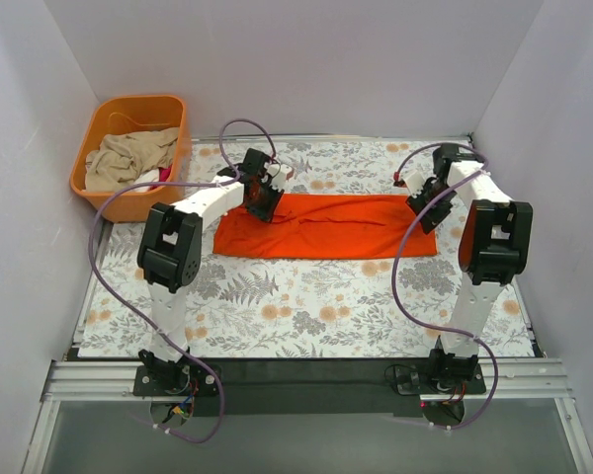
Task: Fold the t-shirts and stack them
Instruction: Fold the tshirt
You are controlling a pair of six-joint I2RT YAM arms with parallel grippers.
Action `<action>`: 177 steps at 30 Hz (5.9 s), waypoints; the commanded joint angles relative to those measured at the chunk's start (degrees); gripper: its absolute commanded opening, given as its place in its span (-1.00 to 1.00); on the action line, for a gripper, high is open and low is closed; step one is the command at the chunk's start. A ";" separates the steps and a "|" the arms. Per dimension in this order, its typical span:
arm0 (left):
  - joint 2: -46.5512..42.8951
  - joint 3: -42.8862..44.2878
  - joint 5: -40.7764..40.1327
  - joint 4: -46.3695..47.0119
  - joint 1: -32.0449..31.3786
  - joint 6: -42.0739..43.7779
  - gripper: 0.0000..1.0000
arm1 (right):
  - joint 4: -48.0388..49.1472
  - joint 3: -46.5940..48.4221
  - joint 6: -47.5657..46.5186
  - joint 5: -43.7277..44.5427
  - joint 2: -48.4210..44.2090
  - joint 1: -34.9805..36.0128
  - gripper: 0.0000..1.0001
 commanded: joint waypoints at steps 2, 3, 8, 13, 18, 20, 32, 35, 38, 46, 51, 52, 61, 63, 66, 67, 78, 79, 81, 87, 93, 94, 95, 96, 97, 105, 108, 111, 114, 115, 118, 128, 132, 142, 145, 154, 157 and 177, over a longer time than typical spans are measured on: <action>2.93 3.47 -1.59 -0.13 -0.20 -0.64 -0.62 | -1.07 -1.15 0.44 -0.71 0.86 0.68 -0.56; 4.33 4.09 -1.50 -0.66 -0.11 -0.72 -0.59 | -1.07 -1.41 0.44 -0.45 1.04 0.77 -0.56; 6.46 8.13 -2.11 -0.66 -0.20 -0.72 -0.56 | -0.98 -2.12 0.26 0.08 2.18 0.95 -0.56; 6.81 11.74 -2.55 0.92 -0.11 -0.81 -0.44 | -0.99 -2.47 0.09 0.43 2.18 0.95 -0.56; 10.14 16.92 -2.99 1.27 -0.20 -0.02 -0.33 | -0.90 -3.17 -0.18 0.87 2.18 0.95 -0.55; 12.68 18.68 -3.52 1.53 -0.20 -0.02 -0.29 | -0.98 -3.00 -0.18 0.87 2.44 0.95 -0.55; -1.88 6.83 -3.43 -4.44 0.06 -1.86 -0.37 | -1.51 -0.45 -0.26 1.05 -1.07 1.56 -0.56; -2.95 2.70 -4.05 -3.92 0.24 -1.95 -0.39 | -1.51 0.51 -0.09 1.14 -0.99 1.56 -0.56; -1.54 2.16 -3.52 -3.83 0.24 -2.65 -0.44 | -1.51 0.96 0.35 2.01 -0.19 1.56 -0.58; 3.99 5.41 -3.78 -3.12 0.41 -3.80 -0.52 | -1.51 0.78 0.09 1.75 1.47 1.56 -0.73; 7.24 11.11 -4.66 -1.72 0.50 -4.32 -0.50 | -1.34 -1.76 -0.70 2.37 2.44 1.56 -0.76; 7.77 13.65 -4.58 -1.54 0.50 -4.33 -0.49 | -1.34 -2.38 -0.96 2.54 2.62 1.56 -0.76; 14.90 25.01 -4.06 -3.30 0.68 -4.59 -0.36 | -2.65 -13.72 -3.51 2.55 -3.07 6.47 -0.80; 11.22 22.56 -3.35 -3.12 0.68 -5.55 -0.33 | -3.97 -12.16 -3.96 0.44 -6.06 6.40 -0.79; 2.70 15.28 0.25 -2.42 0.76 -8.27 -0.26 | -6.33 -6.36 -3.08 -1.67 -6.61 4.73 -0.77; 0.24 13.17 1.13 -2.07 0.77 -9.41 -0.23 | -6.87 -1.29 -2.55 -2.20 -6.09 4.29 -0.76; -6.73 -3.02 -1.60 -4.17 0.68 -21.19 -0.41 | -7.14 12.82 0.70 0.87 10.25 4.37 -0.78; -5.77 -3.29 -1.06 -4.26 0.68 -21.81 -0.43 | -7.05 12.73 0.88 0.96 10.88 4.37 -0.78; -4.80 -3.64 -0.79 -4.18 0.76 -22.43 -0.45 | -6.61 10.47 1.05 0.96 11.06 4.72 -0.80; 0.82 -0.49 -1.67 -2.59 1.55 -21.73 -0.49 | -4.15 -2.35 0.44 1.58 6.59 6.91 -0.82; 13.56 16.17 -1.23 -2.33 2.87 -15.94 -0.49 | -4.68 -15.55 0.70 -1.23 -1.14 14.54 -0.82; 16.01 20.31 -1.50 -2.42 2.96 -14.97 -0.48 | -4.76 -18.96 1.05 -2.11 -2.12 16.14 -0.82; 20.82 24.27 0.07 -3.55 3.14 -12.18 -0.46 | -5.29 -20.21 1.23 -3.94 -3.08 17.89 -0.82; 23.13 32.40 0.95 -4.08 3.40 -11.10 -0.42 | -5.73 -21.10 1.58 -5.00 -5.09 21.48 -0.82; 25.16 36.14 1.40 -4.70 3.49 -10.05 -0.39 | -6.43 -21.54 1.67 -6.67 -6.07 22.99 -0.81; 14.74 32.86 7.37 5.04 3.49 -9.41 0.09 | -11.01 -7.58 2.81 -17.68 -11.18 23.20 -0.73; 8.58 25.29 7.30 6.11 2.70 -10.21 0.09 | -10.92 -4.24 1.06 -13.99 -8.64 20.12 -0.73; 6.29 20.54 6.50 4.62 1.73 -10.39 0.05 | -9.52 -5.10 -0.52 -8.81 -5.56 18.97 -0.75; 6.72 17.81 7.02 3.47 1.73 -11.62 -0.03 | -6.62 -6.51 -0.70 -6.25 -3.45 18.96 -0.77; 7.51 17.46 7.46 2.95 1.73 -11.53 -0.06 | -5.74 -6.86 -0.53 -5.98 -2.75 18.88 -0.77; 10.22 18.68 6.33 1.81 1.73 -11.97 -0.07 | -5.03 -8.17 0.09 -6.77 -0.55 18.97 -0.78; 16.65 19.57 8.41 2.58 2.52 -6.79 -0.14 | -5.03 -14.34 3.69 -13.71 0.59 25.89 -0.78; 21.74 26.75 9.92 1.55 2.70 -4.68 -0.13 | -5.29 -13.11 6.24 -18.89 2.61 29.50 -0.77; 28.87 38.46 8.61 3.29 3.22 -1.69 -0.05 | -3.27 -1.16 11.69 -19.18 9.48 31.80 -0.71; 26.86 38.20 8.69 3.91 4.02 -3.44 0.01 | -3.53 -1.06 11.60 -17.68 7.55 31.18 -0.66; -5.55 10.33 36.54 16.80 6.30 -7.40 0.24 | -2.92 -7.21 4.15 -23.30 -18.10 30.83 -0.02; -19.40 -0.35 38.40 18.23 6.30 -3.03 0.24 | 0.15 -13.87 -1.39 -20.15 -27.59 31.00 -0.01; -62.55 -65.69 24.00 22.88 -24.19 33.91 -0.03 | 36.72 -64.08 -21.18 -8.27 -59.61 48.85 -0.20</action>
